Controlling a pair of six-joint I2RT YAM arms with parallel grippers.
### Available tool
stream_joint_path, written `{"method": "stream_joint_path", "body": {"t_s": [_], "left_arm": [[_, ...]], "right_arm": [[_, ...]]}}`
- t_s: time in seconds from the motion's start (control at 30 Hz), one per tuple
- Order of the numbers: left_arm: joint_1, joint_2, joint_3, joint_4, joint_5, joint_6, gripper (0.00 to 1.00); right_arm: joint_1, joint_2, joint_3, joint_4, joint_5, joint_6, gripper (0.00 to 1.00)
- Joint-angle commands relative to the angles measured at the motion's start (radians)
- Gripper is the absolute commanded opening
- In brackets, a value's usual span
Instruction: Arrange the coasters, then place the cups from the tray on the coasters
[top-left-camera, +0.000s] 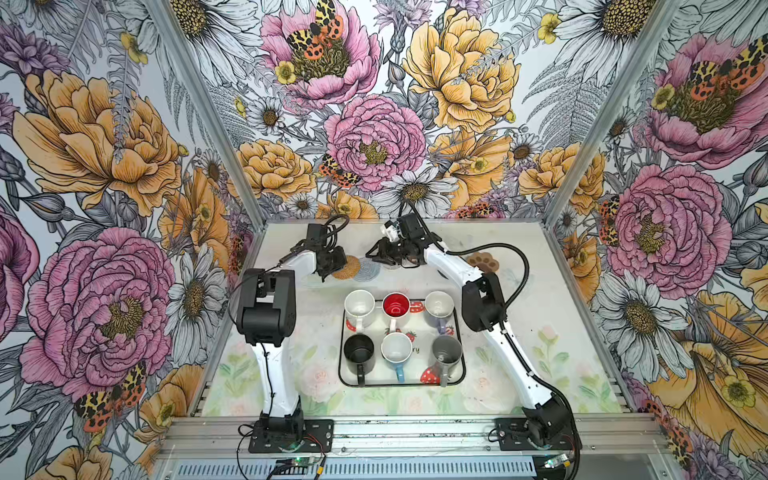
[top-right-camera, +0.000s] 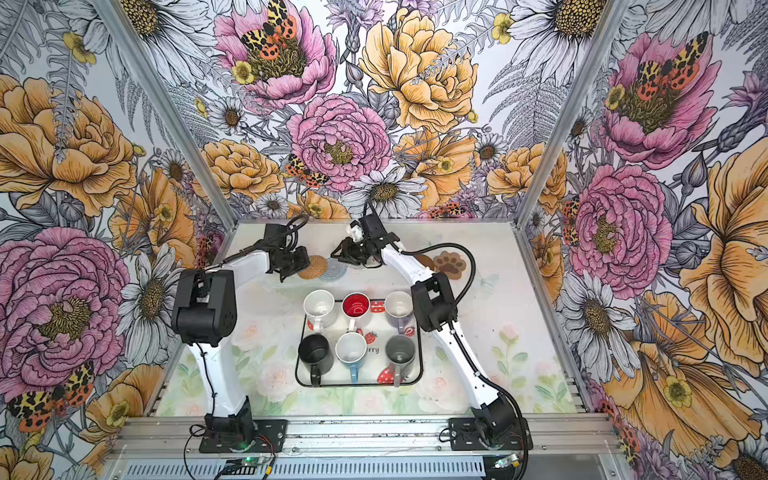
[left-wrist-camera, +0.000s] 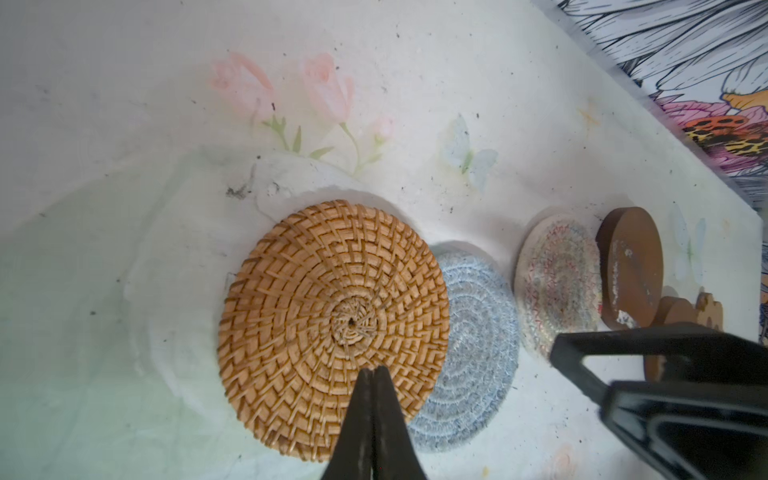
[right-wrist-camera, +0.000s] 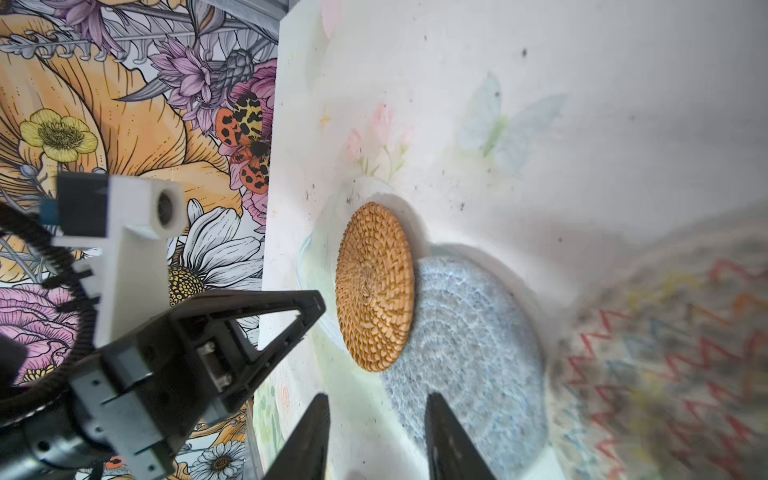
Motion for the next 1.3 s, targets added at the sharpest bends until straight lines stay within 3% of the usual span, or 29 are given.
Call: {"method": "stream_joint_path", "body": {"t_s": [0.0,0.3,0.77,1.27], "left_arm": [[0.010,0.035,0.028,0.002,0.019,0.014,0.00],[0.004,0.066,0.053,0.001,0.038,0.009,0.00],[-0.002,0.104,0.072,0.003,0.037,0.002,0.00],[0.060,0.143,0.080,-0.003,-0.027,-0.030,0.00]], "right_arm": [[0.002,-0.063,-0.010,-0.087,0.066,-0.090,0.32],[0.003,-0.054,-0.011,-0.207,0.180,-0.227,0.00],[0.015,0.042,0.078,-0.204,0.157,-0.231,0.00],[-0.004,-0.095,-0.048,-0.204,0.138,-0.264,0.00]]}}
